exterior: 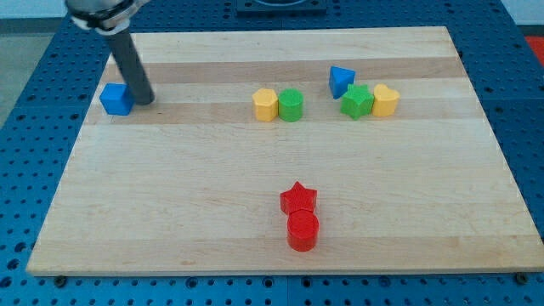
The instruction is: Push the triangle close to the cube
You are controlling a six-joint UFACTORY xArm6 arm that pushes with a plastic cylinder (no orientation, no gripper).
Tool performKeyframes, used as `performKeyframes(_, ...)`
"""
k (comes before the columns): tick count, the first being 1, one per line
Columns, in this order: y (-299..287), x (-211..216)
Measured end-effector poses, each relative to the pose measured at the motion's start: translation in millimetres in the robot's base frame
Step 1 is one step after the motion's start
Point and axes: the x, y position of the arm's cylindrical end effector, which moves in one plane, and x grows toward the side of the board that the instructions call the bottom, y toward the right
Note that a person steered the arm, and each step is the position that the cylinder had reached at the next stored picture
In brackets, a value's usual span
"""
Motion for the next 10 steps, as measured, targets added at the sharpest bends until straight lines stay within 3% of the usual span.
performKeyframes(2,112.0,-89.6)
performKeyframes(3,239.6,-101.8)
performKeyframes(4,350.1,-80.4)
performKeyframes(5,393.3,-10.0)
performKeyframes(6,373.4,3.1)
performKeyframes(10,259.9,-8.5)
